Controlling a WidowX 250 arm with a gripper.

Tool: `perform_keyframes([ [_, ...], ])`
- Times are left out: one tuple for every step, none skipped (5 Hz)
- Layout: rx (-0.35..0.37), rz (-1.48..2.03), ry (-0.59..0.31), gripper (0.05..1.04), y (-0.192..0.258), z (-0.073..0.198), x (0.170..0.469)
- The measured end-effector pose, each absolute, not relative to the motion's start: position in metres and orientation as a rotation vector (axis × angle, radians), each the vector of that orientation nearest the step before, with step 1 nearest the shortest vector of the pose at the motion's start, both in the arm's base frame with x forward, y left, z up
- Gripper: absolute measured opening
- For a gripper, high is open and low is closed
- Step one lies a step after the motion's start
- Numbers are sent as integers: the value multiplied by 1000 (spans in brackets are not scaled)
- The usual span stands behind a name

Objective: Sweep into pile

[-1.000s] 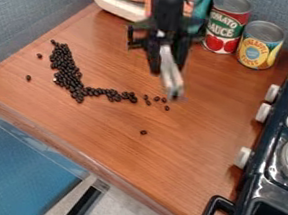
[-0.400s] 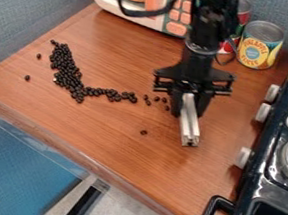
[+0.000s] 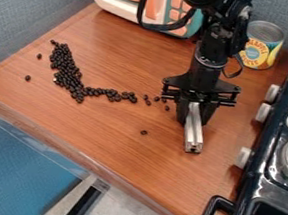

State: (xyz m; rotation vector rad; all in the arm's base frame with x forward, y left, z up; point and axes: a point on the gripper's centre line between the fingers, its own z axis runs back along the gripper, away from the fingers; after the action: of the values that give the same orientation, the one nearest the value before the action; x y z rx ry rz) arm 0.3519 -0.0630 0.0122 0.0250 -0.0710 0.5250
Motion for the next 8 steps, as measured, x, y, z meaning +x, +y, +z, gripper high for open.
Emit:
perform_keyframes([
  [30,521,-77,393,-55,11,353],
  [32,530,-81,393,-39,10,349],
  [52,547,-113,393,-16,10,343],
  [64,556,-107,393,6,12,336],
  [78,556,-98,393,23,12,326],
  [95,564,-111,393,38,11,320],
  [117,573,-121,393,55,11,317],
  [138,589,-133,393,73,12,316],
])
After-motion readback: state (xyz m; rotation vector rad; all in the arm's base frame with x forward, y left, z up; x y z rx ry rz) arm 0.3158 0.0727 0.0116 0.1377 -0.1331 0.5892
